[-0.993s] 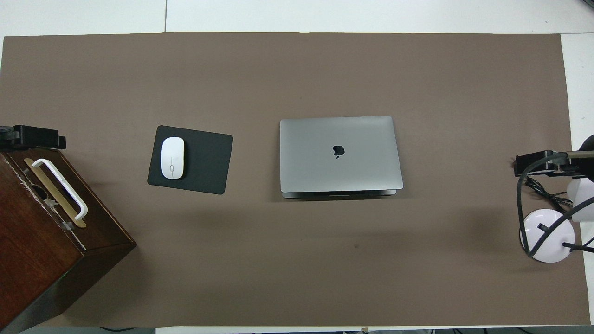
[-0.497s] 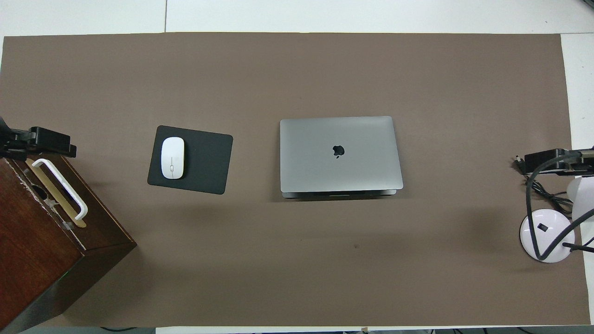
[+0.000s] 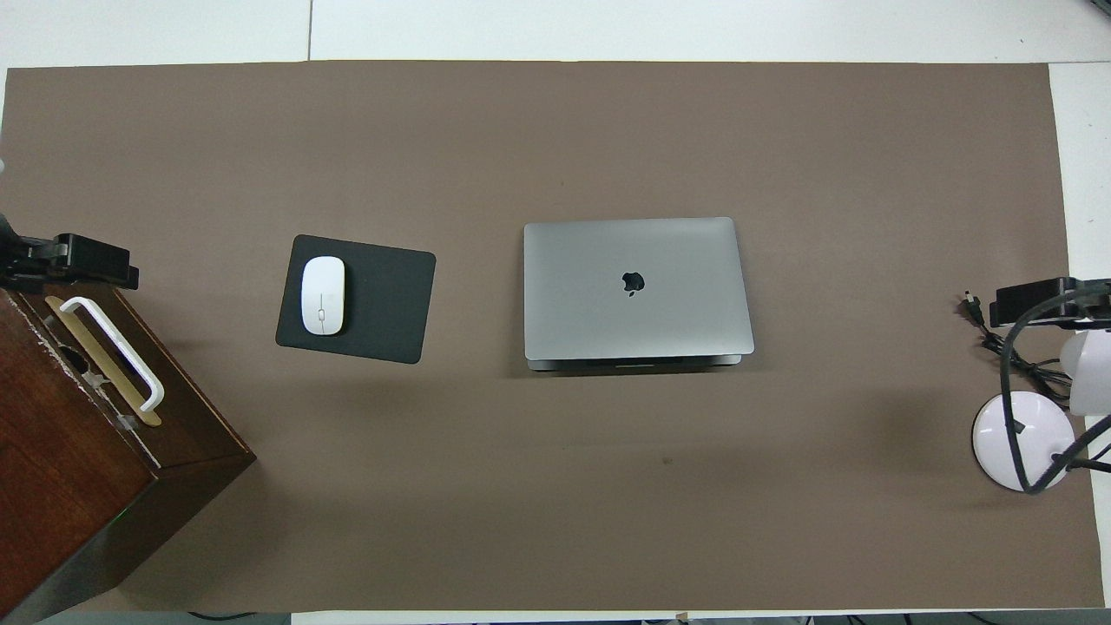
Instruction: Close laptop with both arms
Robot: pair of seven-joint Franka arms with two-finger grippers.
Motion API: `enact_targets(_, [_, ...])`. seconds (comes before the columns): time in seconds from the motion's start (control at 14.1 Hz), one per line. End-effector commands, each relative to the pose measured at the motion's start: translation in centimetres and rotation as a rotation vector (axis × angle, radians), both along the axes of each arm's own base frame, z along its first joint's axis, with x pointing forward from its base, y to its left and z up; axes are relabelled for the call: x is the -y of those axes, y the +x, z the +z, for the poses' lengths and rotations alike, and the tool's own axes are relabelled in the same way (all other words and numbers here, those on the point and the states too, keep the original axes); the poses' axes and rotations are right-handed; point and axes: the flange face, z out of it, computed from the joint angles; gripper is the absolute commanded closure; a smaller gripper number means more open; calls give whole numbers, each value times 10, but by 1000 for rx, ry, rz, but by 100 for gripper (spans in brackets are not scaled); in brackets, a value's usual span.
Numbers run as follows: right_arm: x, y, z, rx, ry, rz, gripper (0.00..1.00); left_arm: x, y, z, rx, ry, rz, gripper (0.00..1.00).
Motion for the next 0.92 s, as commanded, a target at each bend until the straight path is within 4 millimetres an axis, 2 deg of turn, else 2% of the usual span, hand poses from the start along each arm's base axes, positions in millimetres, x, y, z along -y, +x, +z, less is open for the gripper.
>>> enact_targets(0.0, [6, 2, 4, -13, -20, 19, 0, -5, 5, 7, 27, 18, 6, 0])
enact_targets(0.14, [6, 2, 6, -13, -20, 19, 0, -4, 5, 7, 27, 16, 4, 0])
enact_targets(0.35, [5, 6, 18, -27, -17, 20, 0, -4, 5, 8, 29, 12, 5, 0])
enact_targets(0.85, [7, 8, 17, -24, -17, 19, 0, -3, 4, 9, 30, 0, 6, 0])
